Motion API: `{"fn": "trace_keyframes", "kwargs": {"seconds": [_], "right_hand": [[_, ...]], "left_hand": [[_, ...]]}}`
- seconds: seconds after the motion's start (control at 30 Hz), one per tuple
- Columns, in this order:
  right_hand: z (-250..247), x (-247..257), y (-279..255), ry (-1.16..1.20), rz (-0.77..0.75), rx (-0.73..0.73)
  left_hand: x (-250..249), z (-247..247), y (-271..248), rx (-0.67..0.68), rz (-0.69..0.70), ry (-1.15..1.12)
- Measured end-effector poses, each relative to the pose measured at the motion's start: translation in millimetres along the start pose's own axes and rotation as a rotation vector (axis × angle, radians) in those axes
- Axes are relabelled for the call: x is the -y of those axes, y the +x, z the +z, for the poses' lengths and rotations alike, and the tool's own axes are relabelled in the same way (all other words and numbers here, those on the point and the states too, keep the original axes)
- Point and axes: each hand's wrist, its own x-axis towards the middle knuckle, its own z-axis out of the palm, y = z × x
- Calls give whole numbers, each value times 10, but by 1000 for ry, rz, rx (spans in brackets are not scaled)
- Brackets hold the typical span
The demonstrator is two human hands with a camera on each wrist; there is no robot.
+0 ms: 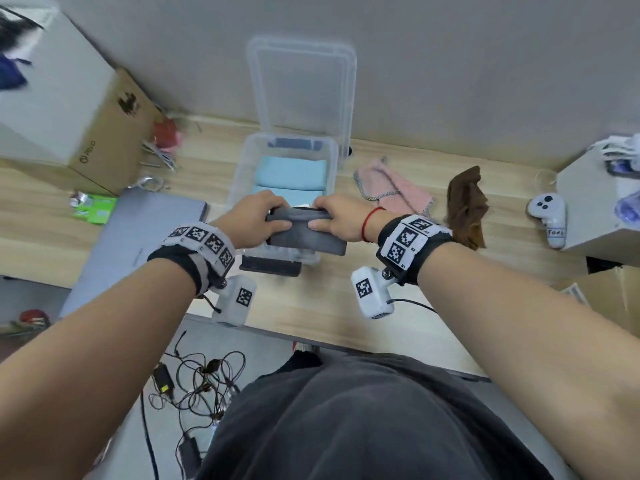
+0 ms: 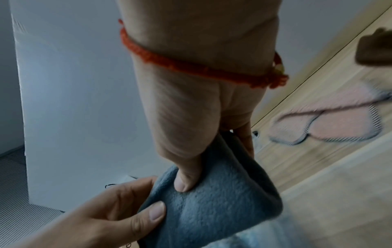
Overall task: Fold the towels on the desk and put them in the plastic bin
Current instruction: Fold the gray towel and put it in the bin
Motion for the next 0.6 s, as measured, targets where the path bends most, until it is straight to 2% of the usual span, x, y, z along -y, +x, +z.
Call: {"fn": "trace_keyframes", "kwargs": {"seconds": [0.13,0.27,0.37,0.6], "right_hand": [[187,267,419,30,40,120],[401,372,716,52,122,243],[501,365,847,31,194,233],[653,248,978,-34,300,66]], "left_hand": [[466,-176,-12,175,-40,21],[818,-135,43,343,-46,36],[977,-21,136,316,-18,10],[1140,188,351,221,-5,-4]]}}
